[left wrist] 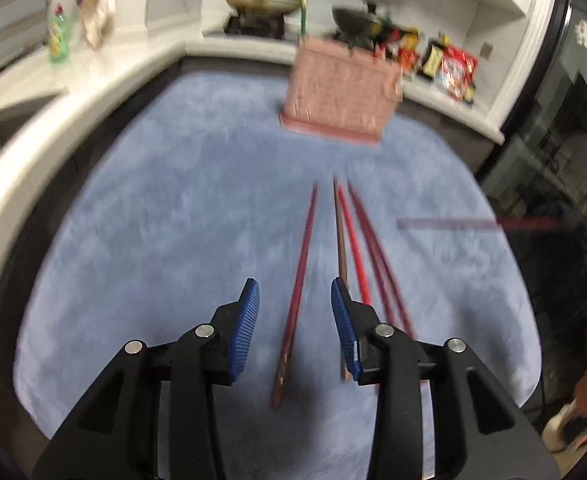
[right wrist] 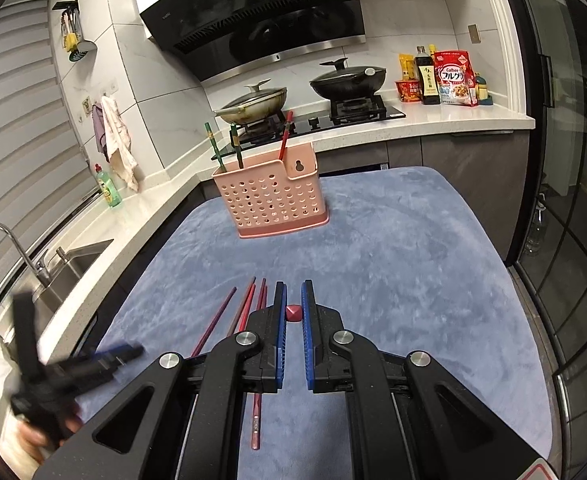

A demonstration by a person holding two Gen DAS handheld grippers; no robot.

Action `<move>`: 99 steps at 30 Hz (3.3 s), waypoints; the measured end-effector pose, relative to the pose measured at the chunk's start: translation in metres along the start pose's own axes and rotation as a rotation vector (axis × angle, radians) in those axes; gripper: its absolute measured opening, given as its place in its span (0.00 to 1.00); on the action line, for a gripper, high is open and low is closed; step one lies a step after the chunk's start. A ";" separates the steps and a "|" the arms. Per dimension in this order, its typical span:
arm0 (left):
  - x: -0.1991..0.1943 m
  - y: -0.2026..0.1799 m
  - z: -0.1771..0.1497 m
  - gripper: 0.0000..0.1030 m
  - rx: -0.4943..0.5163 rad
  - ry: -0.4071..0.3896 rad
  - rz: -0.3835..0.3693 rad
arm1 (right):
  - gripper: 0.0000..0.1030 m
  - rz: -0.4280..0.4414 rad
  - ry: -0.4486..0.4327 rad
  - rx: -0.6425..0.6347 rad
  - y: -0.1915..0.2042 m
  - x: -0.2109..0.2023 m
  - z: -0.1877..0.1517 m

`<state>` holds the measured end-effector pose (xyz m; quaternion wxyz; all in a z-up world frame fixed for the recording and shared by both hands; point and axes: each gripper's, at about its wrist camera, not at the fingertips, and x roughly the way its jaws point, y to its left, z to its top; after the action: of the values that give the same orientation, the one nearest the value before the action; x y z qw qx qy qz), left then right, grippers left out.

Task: Organize utensils
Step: 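Lift both held chopsticks and carry them toward the pink holder, then lower both chopsticks into the pink holder and open both tools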

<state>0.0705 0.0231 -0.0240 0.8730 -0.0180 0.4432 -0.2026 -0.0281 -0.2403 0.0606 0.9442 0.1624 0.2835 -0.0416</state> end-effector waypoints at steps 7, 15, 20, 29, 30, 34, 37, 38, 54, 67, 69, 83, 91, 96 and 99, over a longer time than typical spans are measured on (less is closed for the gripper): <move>0.036 0.006 -0.037 0.34 -0.007 0.093 0.024 | 0.07 0.000 0.005 0.001 0.000 -0.002 -0.001; 0.035 0.004 -0.045 0.09 0.010 0.085 0.019 | 0.07 -0.006 0.014 0.008 -0.001 0.001 -0.004; 0.030 0.001 -0.048 0.08 0.013 0.095 0.009 | 0.07 -0.009 0.017 0.008 -0.001 0.002 -0.005; -0.040 -0.012 -0.005 0.07 0.011 -0.063 -0.029 | 0.07 -0.001 -0.012 -0.005 0.003 -0.002 0.003; -0.049 -0.013 0.004 0.07 0.012 -0.092 -0.032 | 0.07 -0.001 -0.017 -0.007 0.004 -0.002 0.005; -0.072 -0.016 0.038 0.07 0.018 -0.175 -0.012 | 0.07 0.005 -0.028 -0.003 0.005 -0.002 0.010; -0.080 -0.019 0.061 0.07 0.023 -0.219 -0.009 | 0.07 0.009 -0.045 -0.010 0.006 -0.004 0.018; -0.082 -0.021 0.070 0.07 0.029 -0.234 -0.009 | 0.07 0.009 -0.049 -0.011 0.007 -0.004 0.021; -0.086 -0.040 0.182 0.07 0.017 -0.336 -0.054 | 0.07 0.117 -0.150 0.047 -0.005 0.011 0.116; -0.097 -0.060 0.320 0.07 -0.020 -0.607 -0.006 | 0.07 0.165 -0.364 0.087 0.008 0.064 0.255; -0.093 -0.061 0.331 0.07 -0.020 -0.624 0.000 | 0.07 0.165 -0.381 0.081 0.013 0.075 0.268; -0.003 -0.048 0.357 0.07 -0.033 -0.575 0.012 | 0.07 0.138 -0.307 0.080 0.021 0.170 0.277; 0.038 -0.039 0.341 0.07 -0.045 -0.504 0.005 | 0.08 0.112 -0.215 0.094 0.013 0.209 0.251; 0.048 -0.033 0.333 0.38 -0.064 -0.459 0.021 | 0.20 0.092 -0.212 0.091 0.012 0.210 0.240; 0.046 -0.027 0.327 0.58 -0.093 -0.459 0.052 | 0.30 0.097 -0.224 0.098 0.010 0.200 0.240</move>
<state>0.3410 -0.0672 0.1451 0.9541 -0.0926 0.2422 -0.1500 0.2659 -0.3077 0.1426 0.9617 0.2163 0.1658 -0.0274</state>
